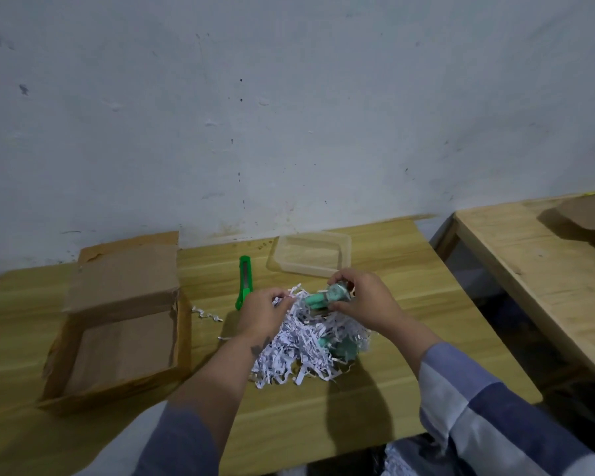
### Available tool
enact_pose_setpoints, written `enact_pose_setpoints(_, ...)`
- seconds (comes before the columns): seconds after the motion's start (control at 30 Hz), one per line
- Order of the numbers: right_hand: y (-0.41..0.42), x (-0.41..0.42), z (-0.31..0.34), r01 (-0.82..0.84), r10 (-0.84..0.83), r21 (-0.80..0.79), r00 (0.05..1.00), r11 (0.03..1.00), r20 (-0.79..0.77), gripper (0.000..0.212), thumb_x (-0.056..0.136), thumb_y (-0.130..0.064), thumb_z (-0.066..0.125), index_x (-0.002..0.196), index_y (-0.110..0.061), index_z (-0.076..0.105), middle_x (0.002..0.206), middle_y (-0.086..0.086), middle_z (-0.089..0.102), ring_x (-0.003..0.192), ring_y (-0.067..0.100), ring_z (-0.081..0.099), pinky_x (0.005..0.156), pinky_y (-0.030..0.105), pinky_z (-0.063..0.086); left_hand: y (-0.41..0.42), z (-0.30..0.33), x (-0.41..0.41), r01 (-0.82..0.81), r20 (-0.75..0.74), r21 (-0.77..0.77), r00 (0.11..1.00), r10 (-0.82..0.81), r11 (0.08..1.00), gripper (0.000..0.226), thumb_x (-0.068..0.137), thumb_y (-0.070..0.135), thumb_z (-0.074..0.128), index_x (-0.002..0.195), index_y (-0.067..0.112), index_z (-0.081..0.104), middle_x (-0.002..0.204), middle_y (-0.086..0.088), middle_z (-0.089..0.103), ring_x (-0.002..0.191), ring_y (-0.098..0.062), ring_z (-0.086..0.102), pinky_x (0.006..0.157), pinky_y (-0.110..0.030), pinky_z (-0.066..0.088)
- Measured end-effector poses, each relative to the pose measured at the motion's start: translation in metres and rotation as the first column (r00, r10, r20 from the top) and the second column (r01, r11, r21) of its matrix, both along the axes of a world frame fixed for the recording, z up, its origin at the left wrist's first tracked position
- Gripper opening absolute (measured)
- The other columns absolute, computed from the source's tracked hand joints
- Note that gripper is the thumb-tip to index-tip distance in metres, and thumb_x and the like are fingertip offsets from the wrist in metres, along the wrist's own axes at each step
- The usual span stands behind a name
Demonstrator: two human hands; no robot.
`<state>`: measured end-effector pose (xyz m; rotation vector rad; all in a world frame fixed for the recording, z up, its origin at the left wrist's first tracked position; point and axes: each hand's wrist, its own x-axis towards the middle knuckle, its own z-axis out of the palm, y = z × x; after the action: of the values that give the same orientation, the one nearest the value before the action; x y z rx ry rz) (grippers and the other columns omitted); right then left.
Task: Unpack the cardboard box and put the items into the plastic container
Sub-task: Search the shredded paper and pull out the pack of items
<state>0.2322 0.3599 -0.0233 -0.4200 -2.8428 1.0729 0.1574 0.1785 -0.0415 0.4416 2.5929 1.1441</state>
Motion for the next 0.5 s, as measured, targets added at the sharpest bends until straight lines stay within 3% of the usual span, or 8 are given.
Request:
enact_pose_setpoints(0.13, 0.019, 0.009, 0.000, 0.196, -0.202, -0.172, 0.979, 0.965, -0.018, 0.034, 0.071, -0.017, 0.081, 0.099, -0.018, 0.062, 0.090, -0.007, 0.062, 0.077, 0.009, 0.061, 0.067, 0.025, 0.053, -0.009, -0.009, -0.002, -0.017, 0.000, -0.108, 1.000, 0.017, 0.994, 0.014, 0.093, 0.033, 0.058, 0.093, 0.024, 0.070, 0.098, -0.004, 0.072, 0.062, -0.015, 0.054, 0.061, -0.028, 0.045)
enact_pose_setpoints(0.23, 0.034, 0.011, -0.007, 0.376, -0.393, -0.275, 0.920, 0.885, -0.005, 0.028, 0.074, -0.022, 0.079, 0.095, -0.017, 0.062, 0.089, -0.003, 0.061, 0.073, 0.014, 0.061, 0.058, 0.031, 0.054, -0.007, -0.016, -0.002, 0.068, -0.042, -0.239, 0.996, -0.081, 0.969, 0.026, 0.095, 0.040, 0.051, 0.116, 0.031, 0.062, 0.119, 0.001, 0.065, 0.088, -0.019, 0.064, 0.081, -0.036, 0.052)
enact_pose_setpoints(0.33, 0.044, 0.008, -0.022, 0.558, -0.579, -0.369, 0.813, 0.743, 0.063, 0.026, 0.073, -0.027, 0.080, 0.087, -0.016, 0.061, 0.088, 0.005, 0.065, 0.068, 0.019, 0.061, 0.057, 0.035, 0.054, 0.000, -0.026, 0.002, 0.196, -0.082, -0.313, 0.969, -0.232, 0.929, 0.046, 0.096, 0.048, 0.043, 0.139, 0.032, 0.041, 0.143, 0.006, 0.045, 0.128, -0.019, 0.045, 0.103, -0.038, 0.039)
enact_pose_setpoints(0.43, 0.053, 0.003, -0.041, 0.716, -0.732, -0.437, 0.659, 0.544, 0.170, 0.028, 0.070, -0.032, 0.081, 0.078, -0.016, 0.060, 0.089, 0.014, 0.071, 0.072, 0.031, 0.067, 0.070, 0.046, 0.059, 0.005, -0.035, 0.007, 0.260, -0.104, -0.394, 0.941, -0.324, 0.882, 0.053, 0.094, 0.055, 0.040, 0.144, 0.037, 0.032, 0.150, 0.010, 0.035, 0.139, -0.016, 0.030, 0.112, -0.041, 0.026)
enact_pose_setpoints(0.5, 0.059, 0.001, -0.050, 0.773, -0.774, -0.417, 0.596, 0.479, 0.214, 0.028, 0.069, -0.036, 0.081, 0.076, -0.017, 0.061, 0.088, 0.014, 0.072, 0.075, 0.032, 0.067, 0.071, 0.043, 0.058, 0.004, -0.044, 0.010, 0.283, -0.109, -0.432, 0.926, -0.361, 0.857, 0.054, 0.093, 0.058, 0.038, 0.143, 0.038, 0.032, 0.151, 0.012, 0.033, 0.140, -0.014, 0.028, 0.113, -0.040, 0.021)
